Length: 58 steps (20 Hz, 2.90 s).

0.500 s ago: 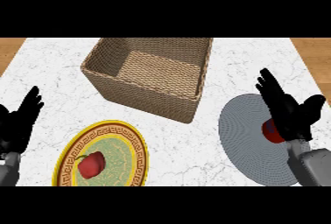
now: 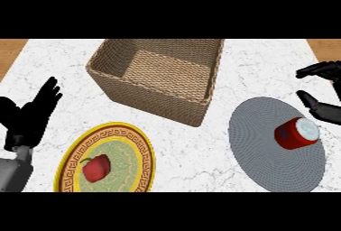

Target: Pick the can from the placemat and place it in the basket

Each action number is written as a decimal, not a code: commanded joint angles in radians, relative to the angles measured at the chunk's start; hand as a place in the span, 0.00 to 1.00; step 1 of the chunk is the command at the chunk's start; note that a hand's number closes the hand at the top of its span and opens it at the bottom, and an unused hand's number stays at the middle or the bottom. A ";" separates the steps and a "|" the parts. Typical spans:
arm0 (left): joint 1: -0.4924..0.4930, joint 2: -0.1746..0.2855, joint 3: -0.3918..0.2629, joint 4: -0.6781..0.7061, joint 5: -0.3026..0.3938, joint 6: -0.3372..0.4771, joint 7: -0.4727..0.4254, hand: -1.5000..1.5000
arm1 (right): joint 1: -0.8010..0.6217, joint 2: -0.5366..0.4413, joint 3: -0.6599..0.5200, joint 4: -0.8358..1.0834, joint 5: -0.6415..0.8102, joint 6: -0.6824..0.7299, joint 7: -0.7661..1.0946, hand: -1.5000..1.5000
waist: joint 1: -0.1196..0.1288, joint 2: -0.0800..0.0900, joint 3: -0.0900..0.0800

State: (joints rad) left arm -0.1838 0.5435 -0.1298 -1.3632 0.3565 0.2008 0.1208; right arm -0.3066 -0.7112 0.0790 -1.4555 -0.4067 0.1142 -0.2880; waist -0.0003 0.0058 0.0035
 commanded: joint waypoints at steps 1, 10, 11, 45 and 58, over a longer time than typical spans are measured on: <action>-0.032 -0.044 -0.027 0.004 0.001 -0.001 0.016 0.50 | 0.042 0.018 0.118 -0.016 0.280 -0.029 -0.261 0.00 | 0.005 0.005 0.000; -0.050 -0.058 0.012 0.037 -0.027 -0.023 0.037 0.50 | -0.024 0.066 0.135 -0.284 0.336 -0.199 0.288 0.00 | -0.014 -0.011 -0.006; -0.059 -0.027 0.034 0.027 0.000 -0.055 0.051 0.50 | -0.045 0.007 0.117 -0.242 0.318 -0.145 0.342 0.00 | -0.012 -0.012 -0.006; 0.005 -0.091 0.085 0.005 -0.075 -0.083 0.032 0.50 | 0.244 -0.308 -0.446 -0.276 0.182 0.523 0.588 0.00 | -0.023 -0.011 -0.003; -0.033 -0.146 0.098 0.016 -0.119 -0.115 0.046 0.50 | 0.265 0.058 -0.303 -0.160 0.592 0.257 0.290 0.00 | 0.005 -0.004 -0.003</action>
State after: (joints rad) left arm -0.2181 0.4076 -0.0351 -1.3447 0.2426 0.1003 0.1702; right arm -0.0355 -0.7627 -0.2679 -1.6606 0.1029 0.4671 0.0665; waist -0.0007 0.0005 0.0006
